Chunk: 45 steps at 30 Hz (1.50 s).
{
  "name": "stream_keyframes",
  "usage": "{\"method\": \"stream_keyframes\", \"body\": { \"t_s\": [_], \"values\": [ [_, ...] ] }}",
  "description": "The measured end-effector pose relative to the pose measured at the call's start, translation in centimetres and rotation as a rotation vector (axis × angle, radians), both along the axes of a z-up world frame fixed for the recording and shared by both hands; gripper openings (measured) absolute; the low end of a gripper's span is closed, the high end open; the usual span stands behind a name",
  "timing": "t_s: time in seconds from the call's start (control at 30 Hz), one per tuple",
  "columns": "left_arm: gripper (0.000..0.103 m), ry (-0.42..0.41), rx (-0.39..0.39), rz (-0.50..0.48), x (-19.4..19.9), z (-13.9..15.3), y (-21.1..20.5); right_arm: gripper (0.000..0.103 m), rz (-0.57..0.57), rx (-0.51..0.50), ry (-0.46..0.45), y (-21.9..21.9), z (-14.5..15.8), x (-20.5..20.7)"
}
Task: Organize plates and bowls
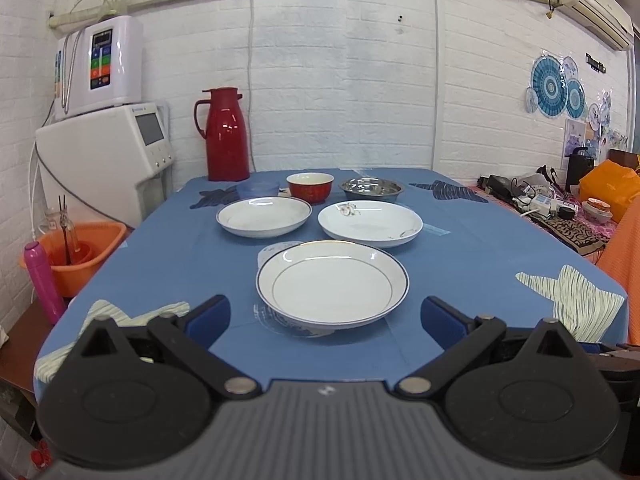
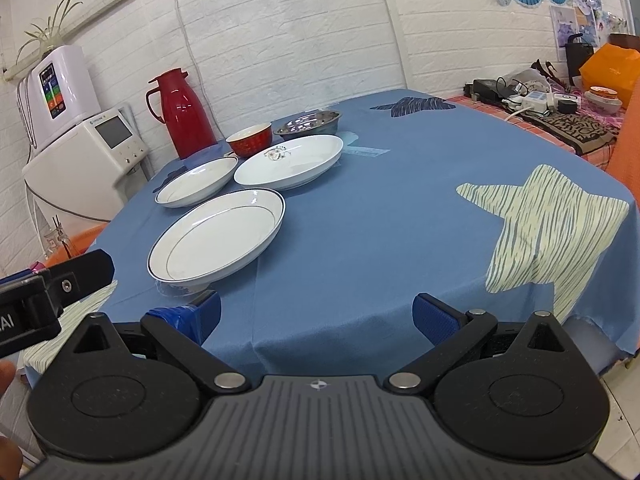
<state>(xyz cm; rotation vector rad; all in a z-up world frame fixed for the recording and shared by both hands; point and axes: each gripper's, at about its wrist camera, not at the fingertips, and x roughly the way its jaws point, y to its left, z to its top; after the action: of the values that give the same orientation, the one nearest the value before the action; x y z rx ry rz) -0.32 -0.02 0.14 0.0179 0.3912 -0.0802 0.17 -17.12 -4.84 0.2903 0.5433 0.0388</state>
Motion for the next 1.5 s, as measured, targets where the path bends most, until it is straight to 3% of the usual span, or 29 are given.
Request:
{"method": "stream_keyframes", "body": {
  "t_s": [0.5,0.73,0.93,1.13,1.3,1.5],
  "values": [
    [0.101,0.004,0.002,0.002,0.2,0.0,0.2,0.09,0.008,-0.001,0.004,0.3,-0.1,0.1],
    [0.101,0.019,-0.069,0.124,3.2,0.0,5.6,0.09,0.009,-0.012,0.006,0.3,-0.4,1.2],
    [0.101,0.113,-0.112,0.193,6.7,-1.5,8.7,0.09,0.049,0.038,0.016,0.3,-0.8,3.0],
    [0.101,0.172,-0.086,0.16,9.5,-2.2,8.3,0.09,0.083,0.028,0.032,0.9,0.0,5.7],
    [0.101,0.221,-0.058,0.106,12.6,-2.7,8.1,0.09,0.074,-0.078,0.056,1.8,1.0,8.8],
    [0.101,0.332,-0.027,0.017,17.5,-4.2,8.6,0.09,0.111,-0.134,0.158,3.3,0.3,14.8]
  ]
}}
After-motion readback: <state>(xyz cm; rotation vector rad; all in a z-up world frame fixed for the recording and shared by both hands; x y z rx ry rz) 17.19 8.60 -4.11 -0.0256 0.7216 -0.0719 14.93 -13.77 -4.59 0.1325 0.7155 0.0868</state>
